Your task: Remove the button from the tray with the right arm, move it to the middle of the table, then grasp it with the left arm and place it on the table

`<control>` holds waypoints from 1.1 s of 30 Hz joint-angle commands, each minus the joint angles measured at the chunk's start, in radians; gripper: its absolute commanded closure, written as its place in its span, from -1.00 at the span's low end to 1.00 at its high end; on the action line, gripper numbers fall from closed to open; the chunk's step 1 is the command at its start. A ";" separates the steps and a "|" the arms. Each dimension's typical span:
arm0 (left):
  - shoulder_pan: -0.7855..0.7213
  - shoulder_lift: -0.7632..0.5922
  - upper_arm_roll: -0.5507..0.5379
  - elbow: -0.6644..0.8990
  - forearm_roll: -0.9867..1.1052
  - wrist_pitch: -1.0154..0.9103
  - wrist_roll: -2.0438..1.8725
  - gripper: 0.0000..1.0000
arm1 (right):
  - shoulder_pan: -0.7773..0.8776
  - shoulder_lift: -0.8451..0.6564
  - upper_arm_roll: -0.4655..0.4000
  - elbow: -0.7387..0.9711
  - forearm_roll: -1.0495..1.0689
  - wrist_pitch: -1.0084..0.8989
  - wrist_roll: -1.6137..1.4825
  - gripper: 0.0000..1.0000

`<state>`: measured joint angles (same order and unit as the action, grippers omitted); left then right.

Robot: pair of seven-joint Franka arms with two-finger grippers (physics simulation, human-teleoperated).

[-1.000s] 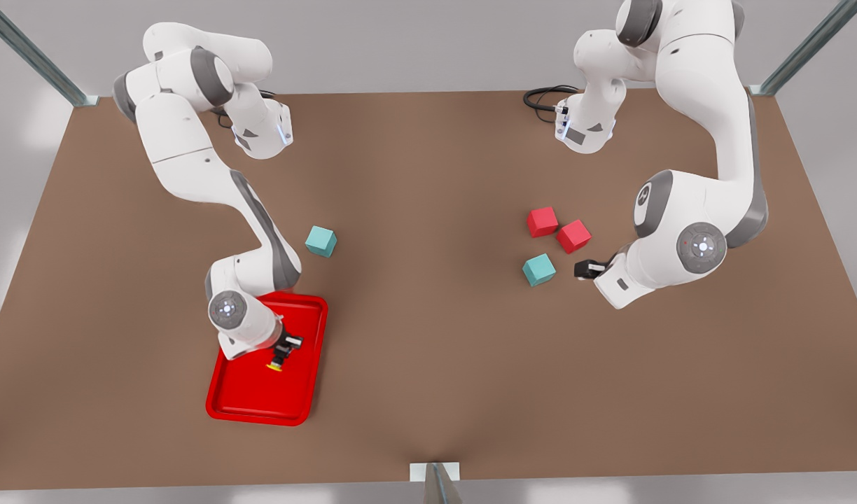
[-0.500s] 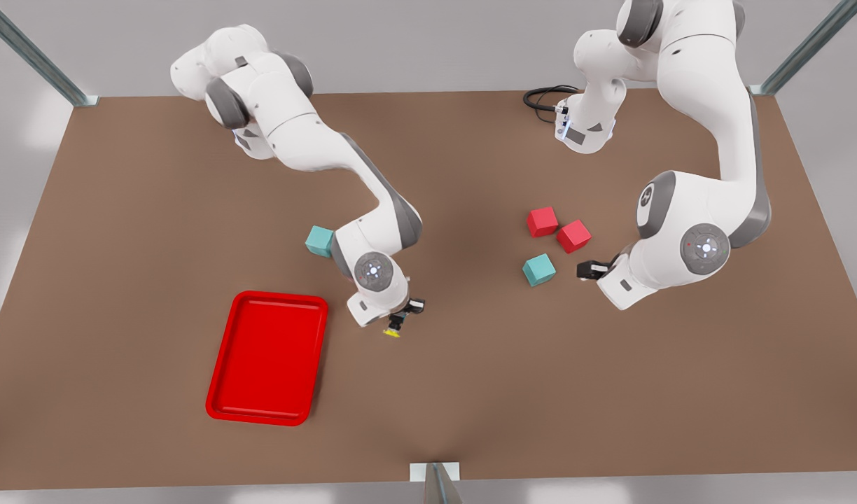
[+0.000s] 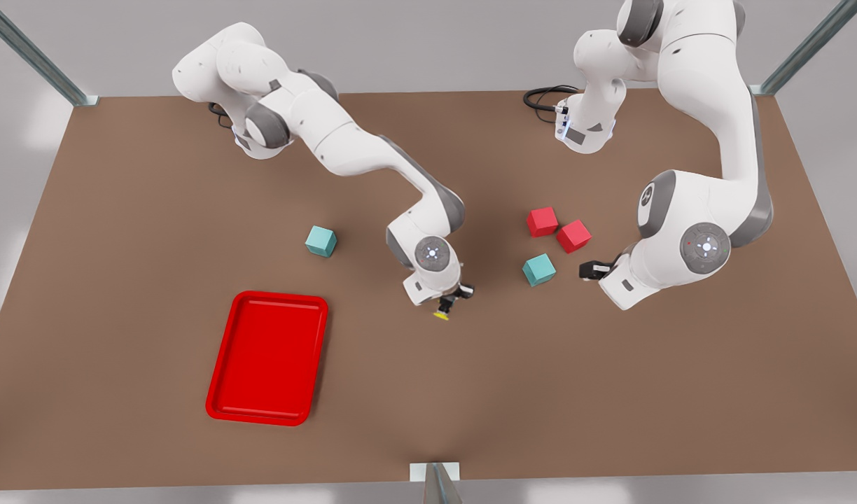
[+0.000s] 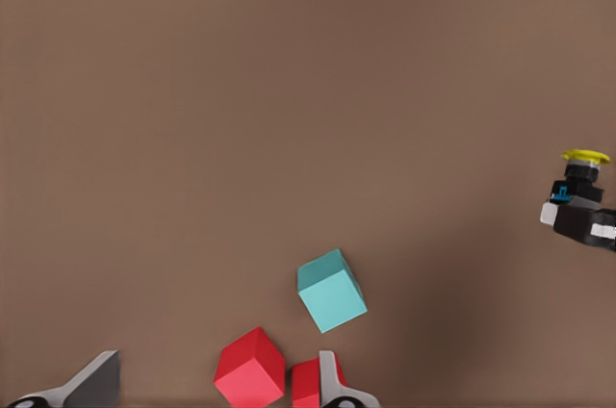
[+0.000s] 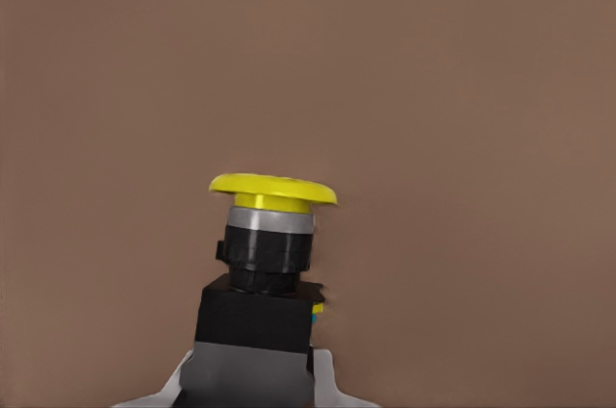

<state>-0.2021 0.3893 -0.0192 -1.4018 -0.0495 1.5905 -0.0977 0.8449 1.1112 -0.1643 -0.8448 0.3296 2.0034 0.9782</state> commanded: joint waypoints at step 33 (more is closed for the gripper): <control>-0.462 0.536 0.012 0.290 0.073 0.459 -0.174 -0.99 | -0.897 -0.755 0.236 -0.481 -0.320 -0.422 -0.971 -1.00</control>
<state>-0.6601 0.9222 -0.0066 -1.1174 -0.0001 2.0076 -0.2811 -0.0529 0.3426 0.0718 -1.3457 0.0114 1.5796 0.3467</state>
